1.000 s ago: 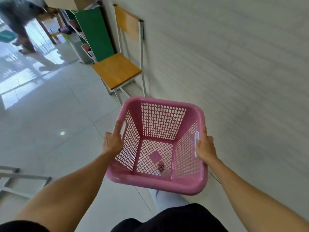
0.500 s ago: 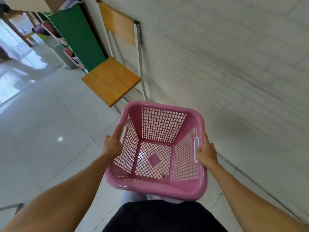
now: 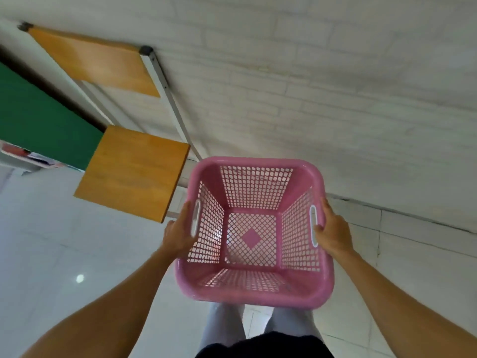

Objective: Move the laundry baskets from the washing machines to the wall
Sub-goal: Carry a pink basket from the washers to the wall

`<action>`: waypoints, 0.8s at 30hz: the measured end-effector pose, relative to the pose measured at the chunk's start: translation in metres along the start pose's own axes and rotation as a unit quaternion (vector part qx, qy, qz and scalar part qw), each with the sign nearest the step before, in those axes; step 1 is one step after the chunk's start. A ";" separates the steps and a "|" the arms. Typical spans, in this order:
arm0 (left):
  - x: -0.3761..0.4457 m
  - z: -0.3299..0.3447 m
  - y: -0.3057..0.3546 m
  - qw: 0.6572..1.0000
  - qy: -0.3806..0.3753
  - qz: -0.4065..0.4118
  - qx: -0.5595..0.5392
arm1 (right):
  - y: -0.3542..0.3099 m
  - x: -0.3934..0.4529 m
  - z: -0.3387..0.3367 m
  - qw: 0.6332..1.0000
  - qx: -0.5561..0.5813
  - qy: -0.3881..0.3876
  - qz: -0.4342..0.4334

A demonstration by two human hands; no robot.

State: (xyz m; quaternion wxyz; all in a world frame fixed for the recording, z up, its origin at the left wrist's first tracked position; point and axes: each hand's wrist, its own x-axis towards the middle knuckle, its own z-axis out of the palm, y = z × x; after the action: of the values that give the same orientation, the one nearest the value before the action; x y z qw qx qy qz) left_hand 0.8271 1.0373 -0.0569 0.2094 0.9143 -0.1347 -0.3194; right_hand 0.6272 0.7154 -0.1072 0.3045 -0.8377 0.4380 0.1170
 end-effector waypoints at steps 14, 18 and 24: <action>0.190 0.036 -0.076 0.994 -0.011 0.075 0.078 | -0.004 0.088 0.108 0.998 0.018 0.014 0.065; 0.220 0.061 -0.100 0.994 -0.001 0.072 0.084 | 0.010 0.116 0.140 0.997 0.026 -0.002 0.078; 0.253 0.077 -0.130 0.991 0.030 0.061 0.111 | 0.012 0.140 0.179 0.996 0.024 0.008 0.086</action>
State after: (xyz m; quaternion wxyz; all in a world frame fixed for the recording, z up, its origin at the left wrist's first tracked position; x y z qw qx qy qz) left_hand 0.9846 1.0323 -0.3060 0.1296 0.9311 -0.2186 -0.2617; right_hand 0.7127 0.7271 -0.3179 0.3099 -0.7905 0.5133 0.1249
